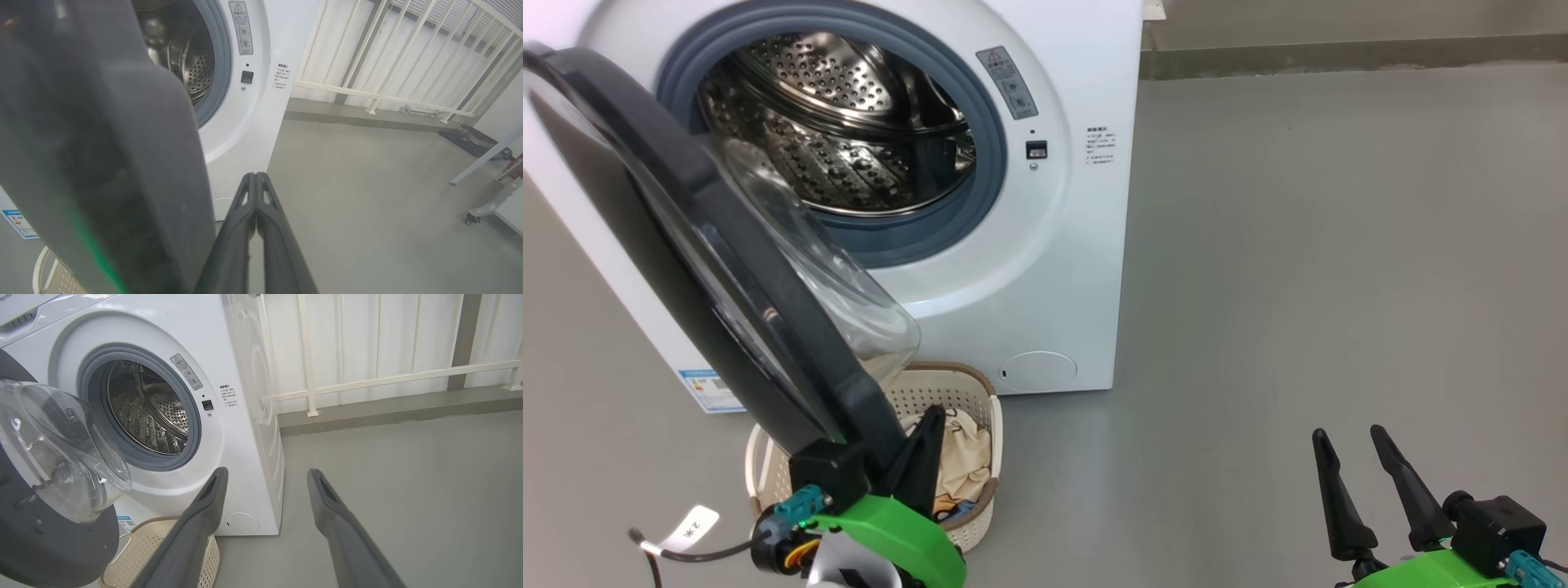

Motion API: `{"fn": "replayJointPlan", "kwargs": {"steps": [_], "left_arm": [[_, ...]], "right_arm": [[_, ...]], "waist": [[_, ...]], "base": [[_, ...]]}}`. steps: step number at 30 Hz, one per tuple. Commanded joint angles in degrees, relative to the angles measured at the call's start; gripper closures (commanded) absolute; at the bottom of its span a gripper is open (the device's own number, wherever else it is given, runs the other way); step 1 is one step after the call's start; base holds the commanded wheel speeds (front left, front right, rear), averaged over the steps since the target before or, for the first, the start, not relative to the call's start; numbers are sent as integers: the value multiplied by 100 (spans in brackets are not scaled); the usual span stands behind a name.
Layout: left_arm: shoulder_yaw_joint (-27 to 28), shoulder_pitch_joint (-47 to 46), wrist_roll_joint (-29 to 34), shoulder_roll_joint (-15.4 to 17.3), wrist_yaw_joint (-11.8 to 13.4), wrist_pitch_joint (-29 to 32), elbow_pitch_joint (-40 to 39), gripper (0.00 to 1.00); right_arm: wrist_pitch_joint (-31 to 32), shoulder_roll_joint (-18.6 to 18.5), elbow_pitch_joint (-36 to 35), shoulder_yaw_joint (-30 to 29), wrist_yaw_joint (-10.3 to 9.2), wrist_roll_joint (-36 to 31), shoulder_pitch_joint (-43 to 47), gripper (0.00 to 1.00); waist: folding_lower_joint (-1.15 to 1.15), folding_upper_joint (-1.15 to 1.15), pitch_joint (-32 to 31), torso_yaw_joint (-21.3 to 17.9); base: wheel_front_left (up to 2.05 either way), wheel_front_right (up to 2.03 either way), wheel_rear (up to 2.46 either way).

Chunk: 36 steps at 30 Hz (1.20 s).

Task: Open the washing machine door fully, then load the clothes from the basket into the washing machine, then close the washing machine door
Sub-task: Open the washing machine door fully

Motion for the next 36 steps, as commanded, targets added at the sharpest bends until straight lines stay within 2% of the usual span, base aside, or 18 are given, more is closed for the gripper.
{"fn": "replayJointPlan", "kwargs": {"steps": [1,13,36], "left_arm": [[194,-71,-31,83,42,-67,-93,100],[230,25,-90,113,131,-160,-12,100],[336,350,-169,357,299,-209,-197,100]], "right_arm": [[-36,-40,-124,162,9,17,-193,0],[-27,-40,-117,230,9,44,-141,0],[-118,-40,28,459,9,156,-98,0]], "waist": [[0,0,-22,47],[0,0,-125,536],[0,0,-165,1919]], "base": [[0,0,0],[0,0,0],[0,0,0]]}}
